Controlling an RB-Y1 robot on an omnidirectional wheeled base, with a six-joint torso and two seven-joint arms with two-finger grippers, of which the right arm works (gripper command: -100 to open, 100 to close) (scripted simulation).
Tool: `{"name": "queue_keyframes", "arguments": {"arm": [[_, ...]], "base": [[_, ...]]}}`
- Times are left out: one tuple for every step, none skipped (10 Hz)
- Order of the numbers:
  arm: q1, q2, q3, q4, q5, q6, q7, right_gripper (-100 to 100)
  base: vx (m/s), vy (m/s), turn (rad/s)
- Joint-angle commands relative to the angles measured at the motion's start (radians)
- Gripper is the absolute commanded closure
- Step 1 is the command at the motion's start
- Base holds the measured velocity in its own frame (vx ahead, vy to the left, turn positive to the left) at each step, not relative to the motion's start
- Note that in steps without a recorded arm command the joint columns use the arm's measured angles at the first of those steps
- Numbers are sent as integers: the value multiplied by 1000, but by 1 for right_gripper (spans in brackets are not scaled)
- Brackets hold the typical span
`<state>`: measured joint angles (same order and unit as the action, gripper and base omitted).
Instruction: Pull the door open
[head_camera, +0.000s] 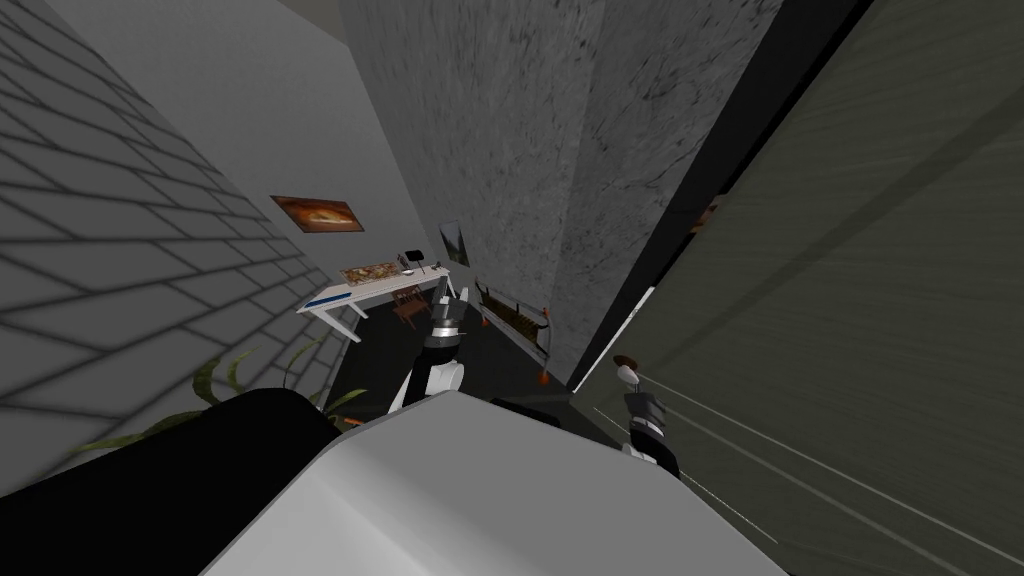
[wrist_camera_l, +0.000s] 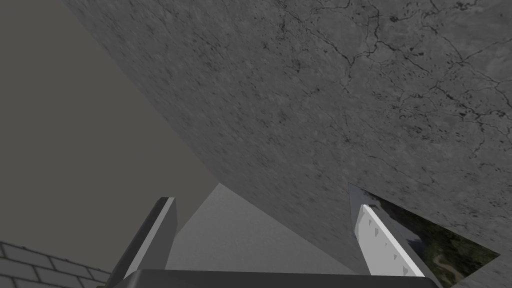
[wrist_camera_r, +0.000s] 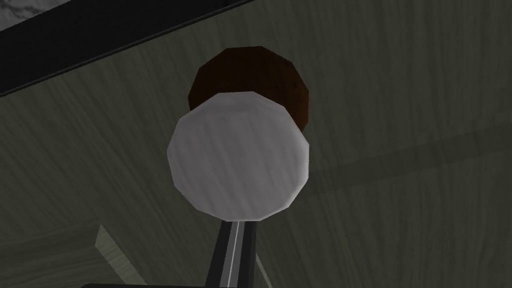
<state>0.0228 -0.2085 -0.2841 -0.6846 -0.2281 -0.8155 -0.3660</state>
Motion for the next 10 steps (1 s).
{"name": "queue_keyframes", "arguments": {"arm": [[-5,9,9,-7,-15,-1,-40,-100],[-8,13,13,-8,-25,-1,-67,-100],[-11,17,18,-9,-38,-2,-97,-100],[-15,22,22,-10,-52,-2,-124,-100],[-15,22,22,-10,-52,-2,-133,-100],[-19,27,28,-11,-67,-3,-171,-100],[-23,32,34,-12,-83,-4,-198,-100],[-23,32,34,-12,-83,-4,-210,-100],[-27,38,40,-14,-100,-5,-247,-100],[-32,44,46,-15,-118,-5,-273,-100]], "base": [[-81,-28,13],[-78,-19,19],[-90,11,93],[-90,0,68],[-57,-4,20],[-56,-8,32],[-67,-11,68],[-50,-12,22],[-53,-12,42],[-95,-19,64]]}}
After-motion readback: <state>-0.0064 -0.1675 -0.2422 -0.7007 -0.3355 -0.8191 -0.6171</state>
